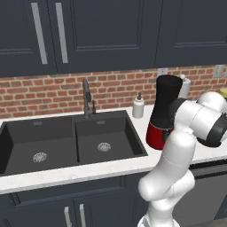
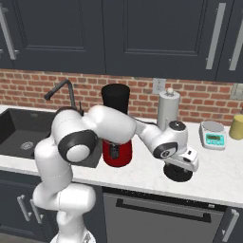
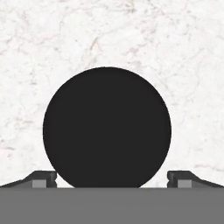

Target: Close the lid blender by securely placing the lid on top.

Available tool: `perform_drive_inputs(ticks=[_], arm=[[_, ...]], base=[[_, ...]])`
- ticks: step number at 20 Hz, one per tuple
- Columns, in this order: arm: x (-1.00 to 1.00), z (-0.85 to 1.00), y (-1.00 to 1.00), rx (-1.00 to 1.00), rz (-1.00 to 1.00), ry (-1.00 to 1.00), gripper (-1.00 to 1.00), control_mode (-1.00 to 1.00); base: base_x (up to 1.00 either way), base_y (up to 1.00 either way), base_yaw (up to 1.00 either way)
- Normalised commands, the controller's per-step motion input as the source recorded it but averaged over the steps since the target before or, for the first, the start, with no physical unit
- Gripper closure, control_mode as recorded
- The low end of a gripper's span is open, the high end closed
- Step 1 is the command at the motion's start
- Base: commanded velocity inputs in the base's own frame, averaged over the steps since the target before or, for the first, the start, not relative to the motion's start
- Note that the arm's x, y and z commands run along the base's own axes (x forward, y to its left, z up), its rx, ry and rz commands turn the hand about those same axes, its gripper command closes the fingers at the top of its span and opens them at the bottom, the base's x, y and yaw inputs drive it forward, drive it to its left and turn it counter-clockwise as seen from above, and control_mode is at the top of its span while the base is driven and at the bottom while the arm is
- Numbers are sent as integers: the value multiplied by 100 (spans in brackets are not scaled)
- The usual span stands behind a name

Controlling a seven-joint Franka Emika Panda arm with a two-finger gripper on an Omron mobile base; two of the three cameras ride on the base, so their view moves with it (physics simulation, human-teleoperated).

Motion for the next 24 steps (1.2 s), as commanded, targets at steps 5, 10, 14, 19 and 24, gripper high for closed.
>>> perform_drive_inputs(ticks=[5, 10, 14, 19, 24], arm=[[12, -13, -13, 1, 6, 0, -100, -100], [14, -15, -10, 2, 6, 0, -100, -100], [16, -16, -1, 0, 4, 0, -100, -100], [20, -15, 0, 0, 2, 0, -100, -100], [20, -16, 0, 0, 2, 0, -100, -100]], base=[[0, 0, 0], [0, 0, 0], [0, 0, 0], [0, 0, 0], [0, 0, 0]])
